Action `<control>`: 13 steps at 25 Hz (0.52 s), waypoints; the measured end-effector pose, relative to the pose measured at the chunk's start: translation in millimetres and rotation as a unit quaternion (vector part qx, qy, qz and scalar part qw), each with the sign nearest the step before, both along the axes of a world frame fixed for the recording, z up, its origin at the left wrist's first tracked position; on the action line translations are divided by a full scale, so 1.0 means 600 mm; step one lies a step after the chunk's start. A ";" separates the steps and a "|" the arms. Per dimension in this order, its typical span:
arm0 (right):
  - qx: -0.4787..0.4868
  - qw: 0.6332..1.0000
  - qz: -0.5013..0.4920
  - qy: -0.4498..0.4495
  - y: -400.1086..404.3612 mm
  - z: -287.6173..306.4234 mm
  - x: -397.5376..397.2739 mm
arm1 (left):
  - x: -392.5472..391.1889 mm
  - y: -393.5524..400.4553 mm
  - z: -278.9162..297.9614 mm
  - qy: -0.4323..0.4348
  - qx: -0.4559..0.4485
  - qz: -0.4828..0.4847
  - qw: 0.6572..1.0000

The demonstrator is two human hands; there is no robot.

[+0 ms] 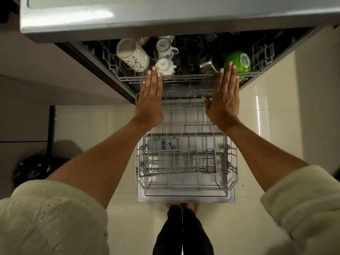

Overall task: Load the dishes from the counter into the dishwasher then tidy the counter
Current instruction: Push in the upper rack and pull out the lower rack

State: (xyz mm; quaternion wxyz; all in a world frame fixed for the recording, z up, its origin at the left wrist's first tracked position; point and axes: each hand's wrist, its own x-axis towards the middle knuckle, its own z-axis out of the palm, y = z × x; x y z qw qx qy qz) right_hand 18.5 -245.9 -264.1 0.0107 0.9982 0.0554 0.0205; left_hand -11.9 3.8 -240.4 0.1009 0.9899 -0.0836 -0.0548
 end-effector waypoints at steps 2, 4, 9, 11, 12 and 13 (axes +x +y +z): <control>-0.001 1.000 -0.003 -0.001 -0.008 0.001 0.021 | 0.014 -0.009 -0.004 -0.001 0.013 -0.004 1.000; -0.005 1.000 0.017 -0.002 -0.015 0.005 0.046 | 0.037 -0.013 -0.005 -0.003 0.002 0.011 1.000; 0.012 1.000 0.026 0.001 -0.013 0.010 0.089 | 0.083 0.001 -0.003 0.012 0.015 -0.007 1.000; 0.019 1.000 0.023 0.001 -0.012 0.009 0.089 | 0.081 0.002 -0.002 0.011 0.013 -0.010 1.000; 0.019 0.999 0.025 0.004 -0.013 0.009 0.087 | 0.079 0.000 -0.001 0.015 0.013 -0.010 1.000; 0.016 0.999 0.027 0.007 -0.014 0.010 0.085 | 0.078 -0.002 0.001 0.021 0.014 -0.009 1.000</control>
